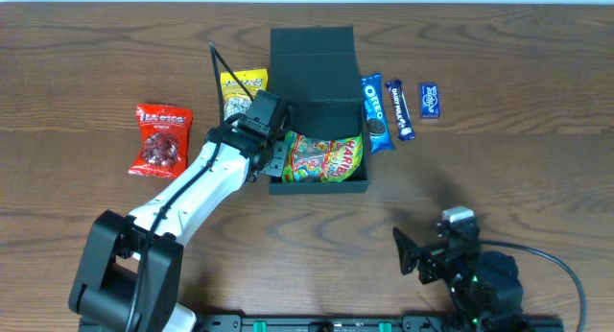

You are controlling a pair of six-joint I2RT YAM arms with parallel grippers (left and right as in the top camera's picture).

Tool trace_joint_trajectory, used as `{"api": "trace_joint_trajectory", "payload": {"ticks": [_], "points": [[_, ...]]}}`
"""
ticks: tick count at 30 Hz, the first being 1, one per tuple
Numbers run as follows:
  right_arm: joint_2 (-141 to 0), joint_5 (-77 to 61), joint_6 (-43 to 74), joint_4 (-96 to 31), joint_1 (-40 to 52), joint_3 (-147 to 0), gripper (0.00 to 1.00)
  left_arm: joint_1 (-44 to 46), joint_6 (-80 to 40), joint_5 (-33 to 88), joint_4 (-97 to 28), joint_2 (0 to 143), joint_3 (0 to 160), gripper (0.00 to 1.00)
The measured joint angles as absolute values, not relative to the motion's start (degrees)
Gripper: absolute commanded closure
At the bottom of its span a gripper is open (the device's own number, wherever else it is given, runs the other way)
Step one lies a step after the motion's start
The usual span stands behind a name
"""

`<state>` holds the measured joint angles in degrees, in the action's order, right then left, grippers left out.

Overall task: Pack container
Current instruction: 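Release the bag and raise the left gripper beside the box, then reach the right gripper to the blue Oreo pack and grasp it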

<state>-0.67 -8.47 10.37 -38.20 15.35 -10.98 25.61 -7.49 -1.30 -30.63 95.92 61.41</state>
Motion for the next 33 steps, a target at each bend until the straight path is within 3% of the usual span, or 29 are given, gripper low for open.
{"api": "trace_joint_trajectory", "payload": {"ticks": [4,15,25,33], "points": [[-0.7,-11.4,17.0,-35.1,15.4,-11.0,0.01,25.6,-7.4,-0.2,-31.2,95.9,61.4,0.5],[-0.7,-18.6,39.7,-28.1,15.4,-10.9,0.01,25.6,-7.5,6.1,-34.0,87.2,67.8,0.47],[-4.8,-18.9,39.9,-10.2,15.2,-10.9,0.01,25.6,-7.4,6.3,-37.6,74.9,70.1,0.46],[-29.2,-18.5,32.2,-9.1,13.4,-19.5,0.01,25.6,-7.2,6.3,-40.2,74.1,70.1,0.46]]}}
